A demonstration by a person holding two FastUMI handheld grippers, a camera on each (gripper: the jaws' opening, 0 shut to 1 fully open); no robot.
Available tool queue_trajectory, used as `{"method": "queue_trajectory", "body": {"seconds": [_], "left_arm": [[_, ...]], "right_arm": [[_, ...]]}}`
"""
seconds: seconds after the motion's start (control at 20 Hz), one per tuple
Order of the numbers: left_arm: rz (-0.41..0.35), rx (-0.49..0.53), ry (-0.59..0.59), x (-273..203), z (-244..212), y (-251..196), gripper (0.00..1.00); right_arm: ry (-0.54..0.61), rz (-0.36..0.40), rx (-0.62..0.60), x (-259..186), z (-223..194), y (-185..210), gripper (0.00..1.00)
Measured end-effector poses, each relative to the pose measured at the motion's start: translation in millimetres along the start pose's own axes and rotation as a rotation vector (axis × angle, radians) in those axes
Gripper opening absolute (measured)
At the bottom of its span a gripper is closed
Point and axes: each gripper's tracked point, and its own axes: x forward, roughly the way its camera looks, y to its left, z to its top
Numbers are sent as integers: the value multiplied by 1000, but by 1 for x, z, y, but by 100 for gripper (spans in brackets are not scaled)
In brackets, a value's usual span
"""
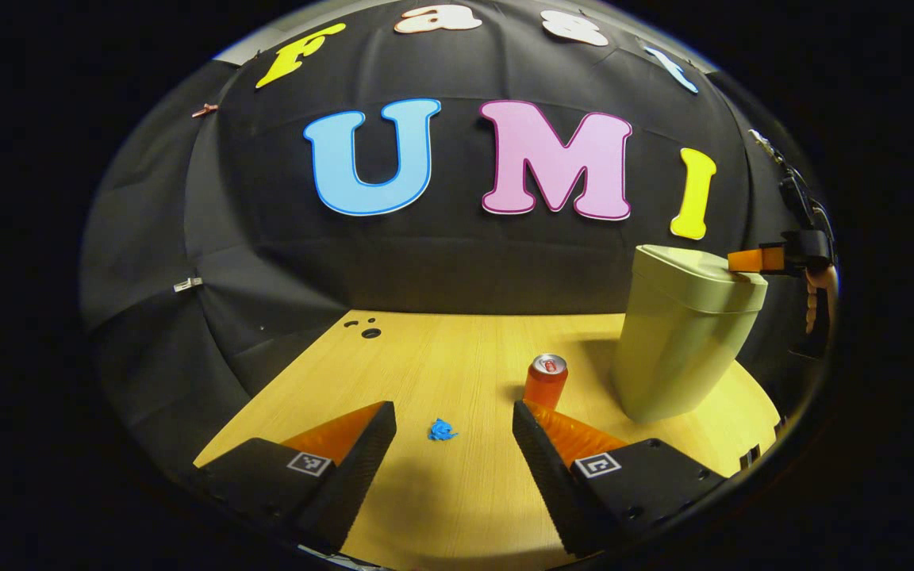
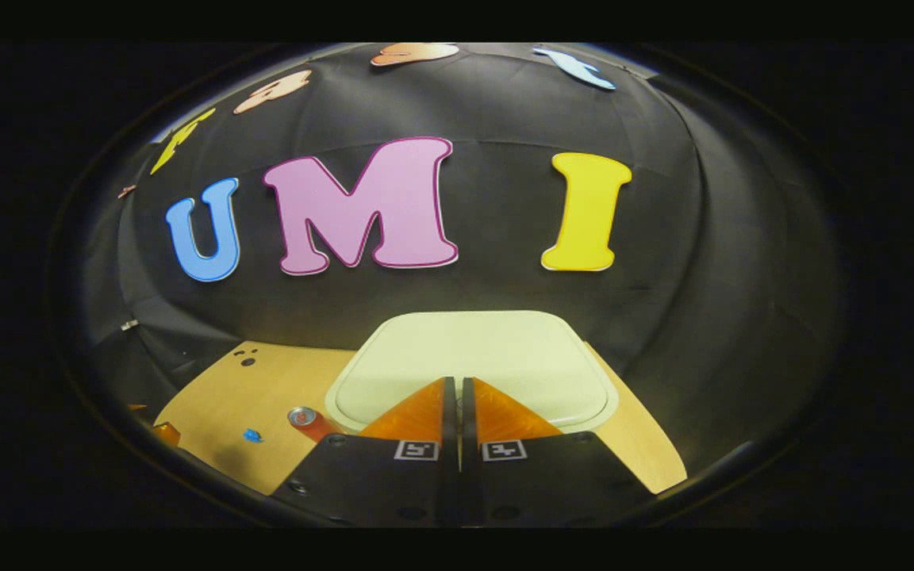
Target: Press the lid of the desktop garbage bin to open it, pick up the crumpled paper on the desktop and throw it into the bin, then pick up the pop can on the desktop and drop it into the bin, and finally close the garbage bin lid.
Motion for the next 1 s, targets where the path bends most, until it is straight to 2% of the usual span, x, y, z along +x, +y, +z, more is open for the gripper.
{"method": "queue_trajectory", "body": {"seconds": [0.15,0.2,0.25,0.5,0.8,1.0], "left_arm": [[-2,-9,1,0,0,2,95],[-4,-11,0,-1,-1,2,95],[-4,-12,0,-1,-1,3,95],[-14,5,-29,-12,4,14,95],[-36,-4,-36,-29,-5,40,96],[-87,-1,-39,-41,-19,51,96]], "right_arm": [[5,1,-15,3,0,-1,2],[-2,2,-11,1,4,-1,8],[-8,-1,4,0,7,-2,5],[-17,-50,99,-8,14,-7,2],[-71,-71,59,-51,21,10,2],[-80,-86,55,-80,14,26,5]]}}
